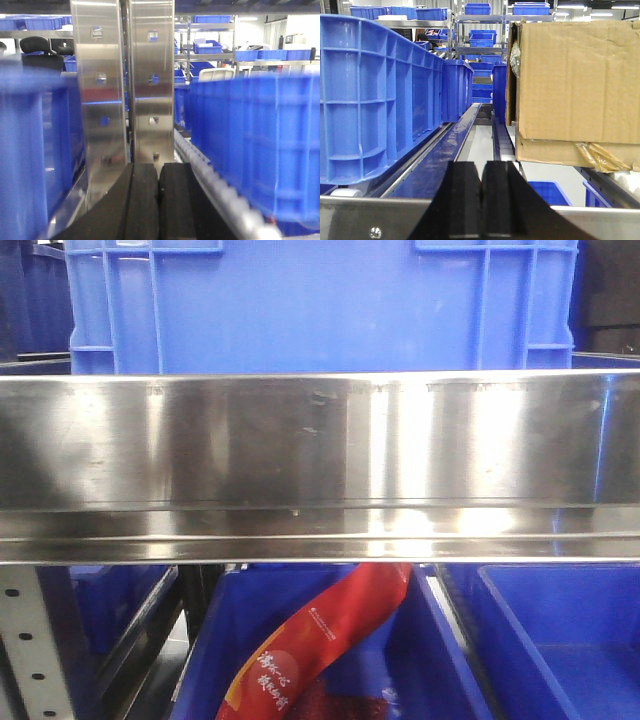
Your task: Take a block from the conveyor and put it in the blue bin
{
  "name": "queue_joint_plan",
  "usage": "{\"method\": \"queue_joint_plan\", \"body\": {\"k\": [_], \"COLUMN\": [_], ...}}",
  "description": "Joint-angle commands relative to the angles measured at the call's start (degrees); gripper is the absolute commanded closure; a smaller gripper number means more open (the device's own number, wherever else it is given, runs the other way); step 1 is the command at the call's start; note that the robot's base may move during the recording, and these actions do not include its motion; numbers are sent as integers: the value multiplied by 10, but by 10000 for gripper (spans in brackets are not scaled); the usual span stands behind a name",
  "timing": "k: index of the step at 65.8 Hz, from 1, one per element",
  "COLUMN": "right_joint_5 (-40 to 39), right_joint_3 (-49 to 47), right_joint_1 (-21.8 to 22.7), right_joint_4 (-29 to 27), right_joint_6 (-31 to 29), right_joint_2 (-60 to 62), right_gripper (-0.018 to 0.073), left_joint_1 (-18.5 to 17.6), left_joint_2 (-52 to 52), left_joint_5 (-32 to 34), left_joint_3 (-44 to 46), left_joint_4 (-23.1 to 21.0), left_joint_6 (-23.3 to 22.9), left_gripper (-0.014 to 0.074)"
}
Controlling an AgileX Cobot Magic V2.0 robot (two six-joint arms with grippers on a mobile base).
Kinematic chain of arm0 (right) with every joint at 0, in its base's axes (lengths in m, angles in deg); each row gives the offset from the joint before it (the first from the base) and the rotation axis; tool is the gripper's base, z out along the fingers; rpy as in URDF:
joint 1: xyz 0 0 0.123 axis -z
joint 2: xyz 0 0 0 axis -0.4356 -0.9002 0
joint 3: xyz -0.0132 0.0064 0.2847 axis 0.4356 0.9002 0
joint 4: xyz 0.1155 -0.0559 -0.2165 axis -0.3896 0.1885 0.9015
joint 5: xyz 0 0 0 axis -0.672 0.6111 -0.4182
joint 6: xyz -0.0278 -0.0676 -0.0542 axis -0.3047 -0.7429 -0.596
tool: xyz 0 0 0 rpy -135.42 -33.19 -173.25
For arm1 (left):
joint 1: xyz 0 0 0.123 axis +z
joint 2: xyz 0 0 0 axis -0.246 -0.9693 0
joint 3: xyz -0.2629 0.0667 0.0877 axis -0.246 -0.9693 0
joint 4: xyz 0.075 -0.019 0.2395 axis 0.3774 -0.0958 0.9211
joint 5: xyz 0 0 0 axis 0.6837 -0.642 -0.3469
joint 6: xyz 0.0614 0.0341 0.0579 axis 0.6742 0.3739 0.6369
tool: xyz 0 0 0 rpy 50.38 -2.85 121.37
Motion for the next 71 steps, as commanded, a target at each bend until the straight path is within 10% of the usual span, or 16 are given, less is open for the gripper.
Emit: {"method": "queue_joint_plan", "body": {"k": [1, 71], "right_joint_5": [-13, -13], "right_joint_3": [0, 0], "right_joint_1": [2, 2], "right_joint_4": [3, 3], "right_joint_6": [0, 0], "right_joint_2": [2, 2], "right_gripper": [721, 721], "left_joint_1": [2, 40], "left_joint_2": [33, 46], "left_joint_5": [40, 25], "left_joint_3": [-50, -76], "left_joint_4": [0, -22], "left_joint_6": [-4, -4], "left_gripper": [707, 707]}}
